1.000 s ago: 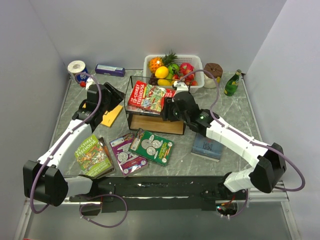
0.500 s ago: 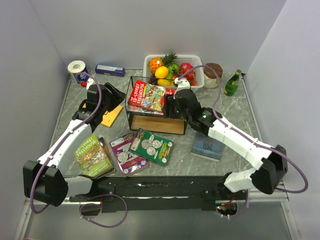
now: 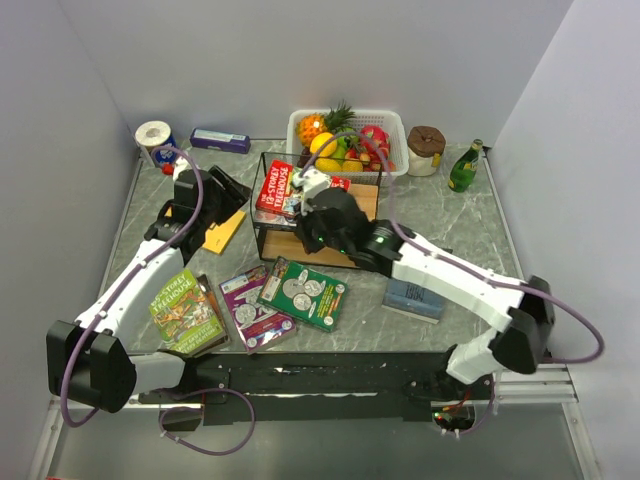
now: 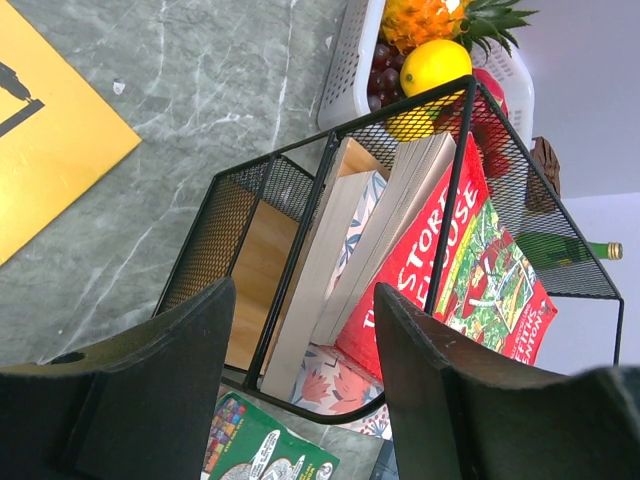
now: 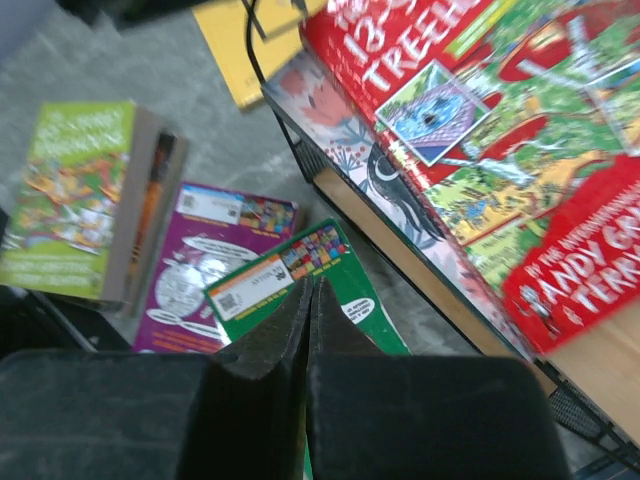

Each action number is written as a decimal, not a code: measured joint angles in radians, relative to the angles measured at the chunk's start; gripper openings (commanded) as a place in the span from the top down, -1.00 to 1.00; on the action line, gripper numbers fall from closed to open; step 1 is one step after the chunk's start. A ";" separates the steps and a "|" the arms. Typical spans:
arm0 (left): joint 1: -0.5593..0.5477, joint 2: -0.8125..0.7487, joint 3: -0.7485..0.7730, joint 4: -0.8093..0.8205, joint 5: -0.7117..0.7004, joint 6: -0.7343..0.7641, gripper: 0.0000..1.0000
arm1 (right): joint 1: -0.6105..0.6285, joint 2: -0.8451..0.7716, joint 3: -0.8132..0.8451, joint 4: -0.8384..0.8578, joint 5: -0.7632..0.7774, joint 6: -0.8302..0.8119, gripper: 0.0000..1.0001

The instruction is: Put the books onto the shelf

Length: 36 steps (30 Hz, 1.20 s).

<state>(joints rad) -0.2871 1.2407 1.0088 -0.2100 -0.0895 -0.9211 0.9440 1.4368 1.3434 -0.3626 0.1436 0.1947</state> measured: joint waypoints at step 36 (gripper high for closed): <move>0.002 -0.002 -0.023 0.026 0.089 0.011 -0.29 | -0.055 0.326 0.228 -0.184 0.113 -0.035 1.00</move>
<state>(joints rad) -0.2848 1.2385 0.9855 -0.1837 -0.0002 -0.9104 0.8894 1.7626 1.5711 -0.5468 0.2562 0.1596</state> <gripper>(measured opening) 0.640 0.008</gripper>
